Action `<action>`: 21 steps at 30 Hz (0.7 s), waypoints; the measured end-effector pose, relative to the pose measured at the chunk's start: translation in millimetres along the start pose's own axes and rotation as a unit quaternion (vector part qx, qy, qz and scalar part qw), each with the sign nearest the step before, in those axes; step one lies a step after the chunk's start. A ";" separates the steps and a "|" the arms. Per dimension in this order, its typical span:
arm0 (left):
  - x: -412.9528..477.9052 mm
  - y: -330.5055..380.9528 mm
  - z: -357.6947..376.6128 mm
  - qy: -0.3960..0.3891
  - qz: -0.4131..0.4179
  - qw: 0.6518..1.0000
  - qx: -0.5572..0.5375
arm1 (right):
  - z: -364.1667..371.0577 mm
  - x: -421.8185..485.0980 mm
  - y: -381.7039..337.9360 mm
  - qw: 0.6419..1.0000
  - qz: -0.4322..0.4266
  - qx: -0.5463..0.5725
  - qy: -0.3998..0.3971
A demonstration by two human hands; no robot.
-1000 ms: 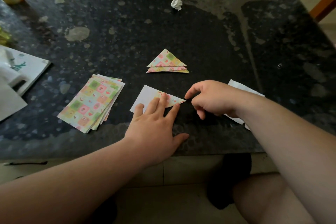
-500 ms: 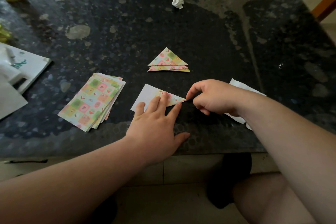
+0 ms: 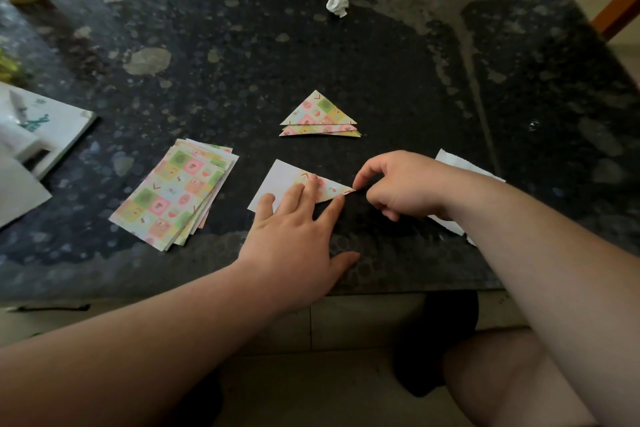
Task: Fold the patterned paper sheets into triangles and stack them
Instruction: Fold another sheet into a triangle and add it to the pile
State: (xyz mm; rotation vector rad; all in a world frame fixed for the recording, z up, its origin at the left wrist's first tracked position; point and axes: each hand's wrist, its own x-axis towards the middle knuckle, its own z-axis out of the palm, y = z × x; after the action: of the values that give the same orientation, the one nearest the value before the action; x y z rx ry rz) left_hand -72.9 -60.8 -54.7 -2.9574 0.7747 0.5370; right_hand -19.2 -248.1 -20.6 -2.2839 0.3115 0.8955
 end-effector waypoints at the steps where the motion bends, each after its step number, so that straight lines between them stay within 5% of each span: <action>1: -0.2 0.1 0.1 0.000 -0.001 1.000 0.001 | -0.1 -0.6 0.0 1.000 0.003 0.000 0.000; 8: -1.8 1.1 0.9 -0.001 -0.008 1.000 -0.009 | -2.2 -4.0 -2.1 1.000 0.019 0.003 -0.007; 14: 15.1 -12.3 -15.3 0.088 -0.047 0.990 -0.101 | -0.9 -2.7 -3.1 1.000 0.014 -0.006 -0.004; 21: 37.7 -35.1 -19.9 0.113 -0.193 0.889 -0.399 | 1.6 -0.2 -4.4 0.999 0.000 -0.032 0.012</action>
State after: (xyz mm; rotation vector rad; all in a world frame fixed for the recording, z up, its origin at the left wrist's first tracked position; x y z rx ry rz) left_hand -18.9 -50.2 -50.6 -3.8270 -0.1213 0.5875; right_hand -18.3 -243.7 -19.2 -2.3558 0.2986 0.8899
